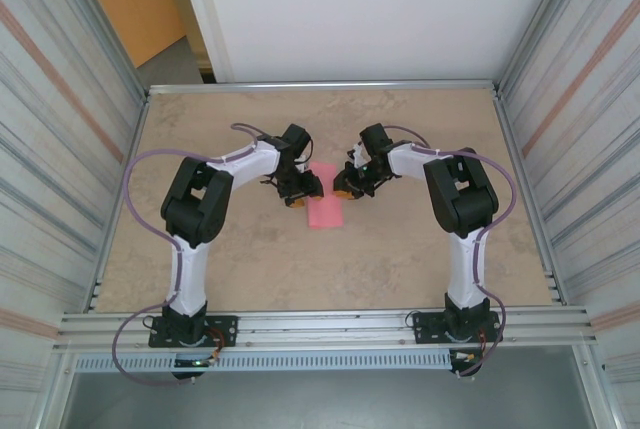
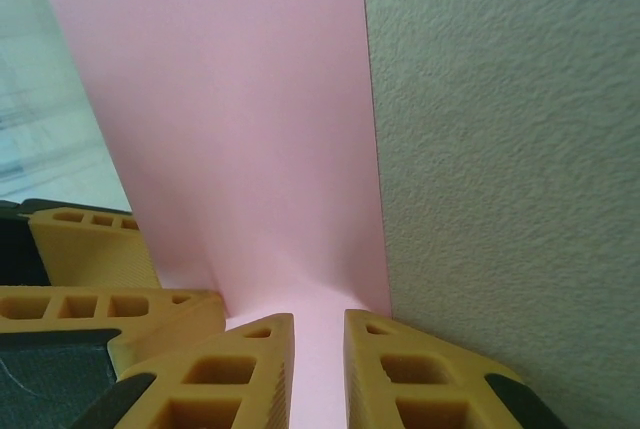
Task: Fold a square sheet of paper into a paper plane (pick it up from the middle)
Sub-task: Hold the square sheet of paper at the center of the table.
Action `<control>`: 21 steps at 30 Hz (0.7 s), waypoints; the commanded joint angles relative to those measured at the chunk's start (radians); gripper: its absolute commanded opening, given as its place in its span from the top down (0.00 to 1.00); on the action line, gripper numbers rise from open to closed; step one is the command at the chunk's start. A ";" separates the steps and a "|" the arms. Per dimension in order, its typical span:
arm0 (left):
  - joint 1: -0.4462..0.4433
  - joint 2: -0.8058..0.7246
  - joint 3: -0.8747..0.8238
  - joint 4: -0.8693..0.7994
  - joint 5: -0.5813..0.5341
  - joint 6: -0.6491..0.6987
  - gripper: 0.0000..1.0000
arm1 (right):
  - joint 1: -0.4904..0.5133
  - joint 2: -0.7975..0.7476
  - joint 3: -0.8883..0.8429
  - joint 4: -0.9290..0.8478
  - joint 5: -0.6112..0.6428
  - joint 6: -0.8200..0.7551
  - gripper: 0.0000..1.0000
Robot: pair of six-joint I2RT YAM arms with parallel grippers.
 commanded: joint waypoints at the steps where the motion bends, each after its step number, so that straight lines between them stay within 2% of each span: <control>1: -0.029 0.126 -0.047 -0.003 -0.058 -0.002 0.49 | 0.000 -0.037 0.002 0.012 -0.001 0.016 0.80; 21: -0.030 0.157 -0.039 -0.022 -0.065 0.006 0.49 | 0.019 0.011 0.034 0.012 -0.073 -0.025 0.82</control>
